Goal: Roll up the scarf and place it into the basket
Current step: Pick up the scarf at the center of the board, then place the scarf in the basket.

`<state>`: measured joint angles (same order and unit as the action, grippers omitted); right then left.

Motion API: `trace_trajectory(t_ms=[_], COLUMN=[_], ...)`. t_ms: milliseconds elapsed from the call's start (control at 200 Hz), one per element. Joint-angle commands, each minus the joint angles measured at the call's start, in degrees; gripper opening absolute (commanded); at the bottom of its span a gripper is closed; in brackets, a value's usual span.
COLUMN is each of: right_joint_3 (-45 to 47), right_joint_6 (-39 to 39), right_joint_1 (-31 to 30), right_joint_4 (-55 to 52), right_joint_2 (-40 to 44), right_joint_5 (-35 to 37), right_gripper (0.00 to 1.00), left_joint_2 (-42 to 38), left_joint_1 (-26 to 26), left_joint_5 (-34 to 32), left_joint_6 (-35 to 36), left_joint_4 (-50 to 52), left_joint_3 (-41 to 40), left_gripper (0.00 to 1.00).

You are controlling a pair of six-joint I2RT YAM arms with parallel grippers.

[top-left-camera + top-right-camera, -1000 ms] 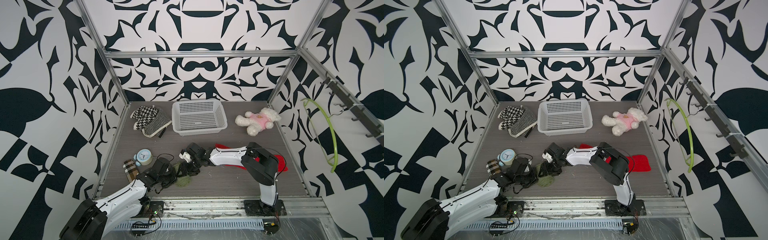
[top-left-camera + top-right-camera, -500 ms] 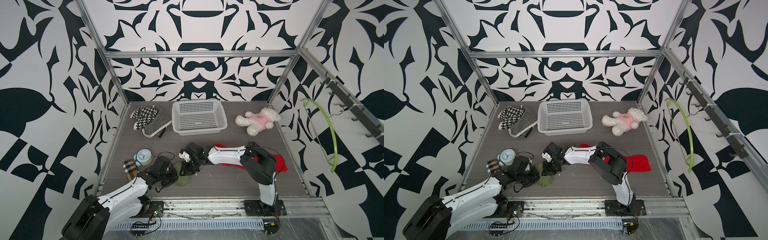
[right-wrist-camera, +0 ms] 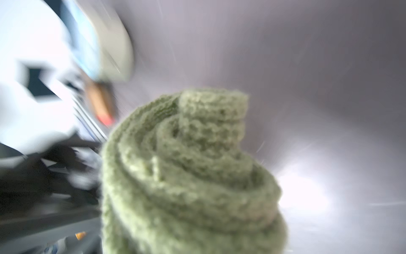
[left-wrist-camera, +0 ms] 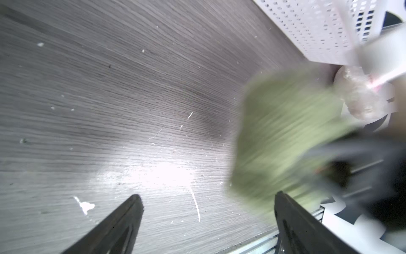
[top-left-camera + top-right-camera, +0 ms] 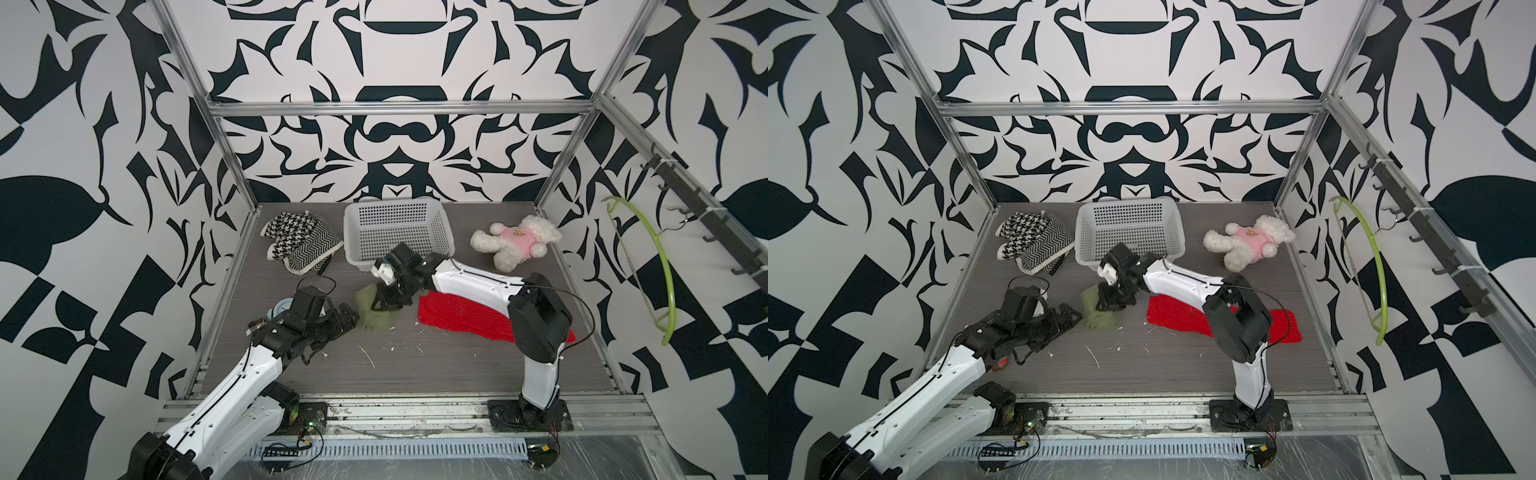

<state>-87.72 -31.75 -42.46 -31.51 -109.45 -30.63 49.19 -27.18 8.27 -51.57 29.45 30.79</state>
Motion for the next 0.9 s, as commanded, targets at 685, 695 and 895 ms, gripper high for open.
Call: trace_trajectory(t_ms=[685,695,895], right_joint_3=[-65.0,-65.3,-56.8], right_joint_6=[12.6,12.5,13.5], right_joint_1=[21.0,21.0,20.3], right_joint_4=[-16.7,-17.2,-14.6], right_joint_2=[-41.5,-41.8,-38.3], right_joint_5=[19.7,19.7,23.3], right_gripper=[0.00,0.00,0.00], left_joint_2=[7.7,7.7,10.7], left_joint_1=[3.9,3.9,4.0], left_joint_5=[6.1,6.1,7.3], left_joint_6=[4.4,4.4,4.4], left_joint_4=[-1.4,-1.4,-4.2], left_joint_3=[2.8,2.9,2.9], left_gripper=[0.99,0.99,0.99])
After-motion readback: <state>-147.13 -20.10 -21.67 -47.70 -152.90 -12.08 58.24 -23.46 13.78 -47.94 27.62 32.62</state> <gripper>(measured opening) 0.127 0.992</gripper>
